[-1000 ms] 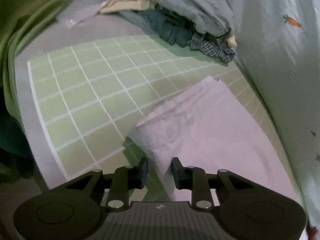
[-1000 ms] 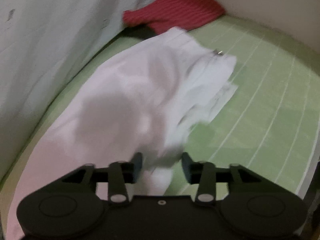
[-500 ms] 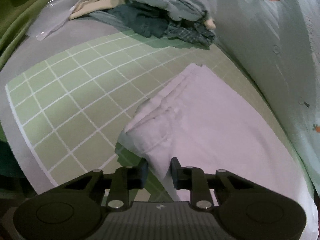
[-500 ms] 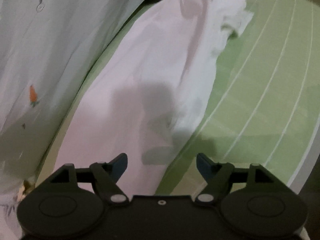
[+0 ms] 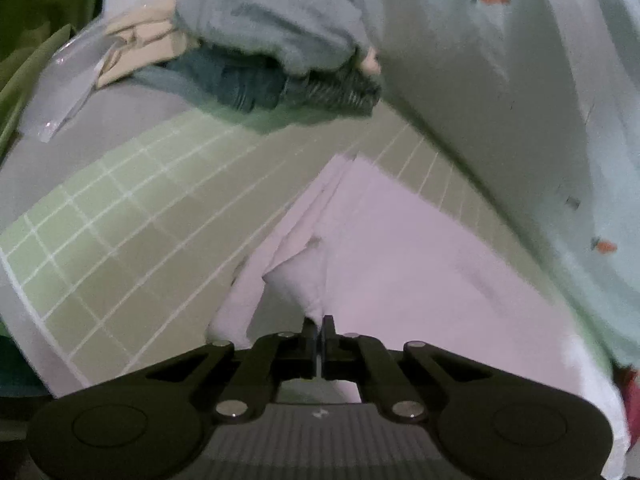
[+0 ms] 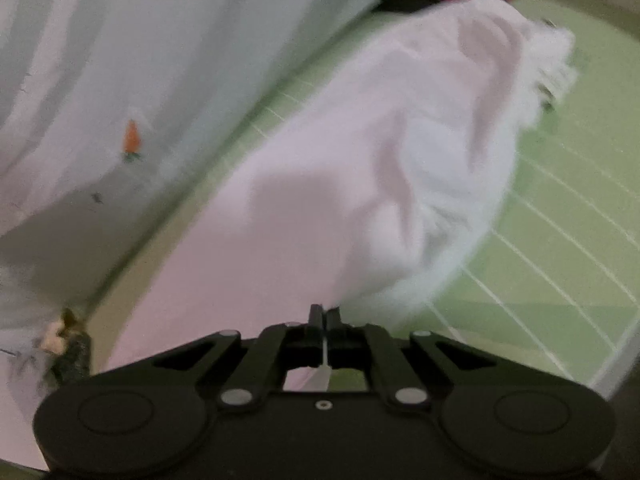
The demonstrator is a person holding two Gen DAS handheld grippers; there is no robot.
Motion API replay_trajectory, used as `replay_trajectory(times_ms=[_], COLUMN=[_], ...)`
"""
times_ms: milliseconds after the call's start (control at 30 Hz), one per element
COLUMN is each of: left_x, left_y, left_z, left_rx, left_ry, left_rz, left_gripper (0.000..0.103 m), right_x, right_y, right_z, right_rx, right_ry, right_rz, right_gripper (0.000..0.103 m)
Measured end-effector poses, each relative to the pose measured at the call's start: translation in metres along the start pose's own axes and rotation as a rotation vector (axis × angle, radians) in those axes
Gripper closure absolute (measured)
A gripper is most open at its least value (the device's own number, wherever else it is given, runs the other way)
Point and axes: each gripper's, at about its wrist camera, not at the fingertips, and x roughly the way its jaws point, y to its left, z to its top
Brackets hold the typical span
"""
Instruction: Fold clothes
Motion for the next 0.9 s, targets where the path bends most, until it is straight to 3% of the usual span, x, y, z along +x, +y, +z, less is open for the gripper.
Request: replay_trajectory(times_ms=[200, 333, 433, 467, 500, 600, 667, 733, 900], left_x=[0.01, 0.031, 0.048, 0.053, 0.061, 0.073, 0.072, 0.07, 0.066], left_y=[-0.03, -0.055, -0.074, -0.08, -0.082, -0.067, -0.052, -0.036, -0.001], left_z=[0.049, 0.071, 0.086, 0.091, 0.091, 0.073, 0.058, 0.043, 0.012], left_rx=[0.007, 0.045, 0.074, 0.084, 0.092, 0.108, 0.118, 0.129, 0.148], left_ry=[-0.084, -0.124, -0.15, -0.159, -0.143, -0.059, -0.033, -0.007, 0.072], left_rz=[-0.086, -0.088, -0.085, -0.084, -0.064, 0.031, 0.081, 0.132, 0.218], left_gripper=[0.102, 0.102, 0.1, 0.094, 0.092, 0.082, 0.062, 0.054, 0.053], right_x=[0.012, 0.02, 0.041, 0.049, 0.061, 0.08, 0.075, 0.072, 0.073], right_y=[0.034, 0.052, 0.058, 0.059, 0.058, 0.05, 0.041, 0.033, 0.028], right_z=[0.046, 0.073, 0.077, 0.077, 0.072, 0.048, 0.028, 0.009, -0.014], right_rx=[0.003, 0.023, -0.017, -0.033, -0.057, -0.095, -0.105, -0.12, -0.171], right_ry=[-0.07, -0.132, -0.134, -0.127, -0.076, 0.017, 0.017, 0.029, 0.061], right_rz=[0.106, 0.174, 0.155, 0.141, 0.088, -0.022, -0.053, -0.096, -0.168], right_gripper=[0.101, 0.101, 0.1, 0.098, 0.097, 0.081, 0.06, 0.057, 0.055])
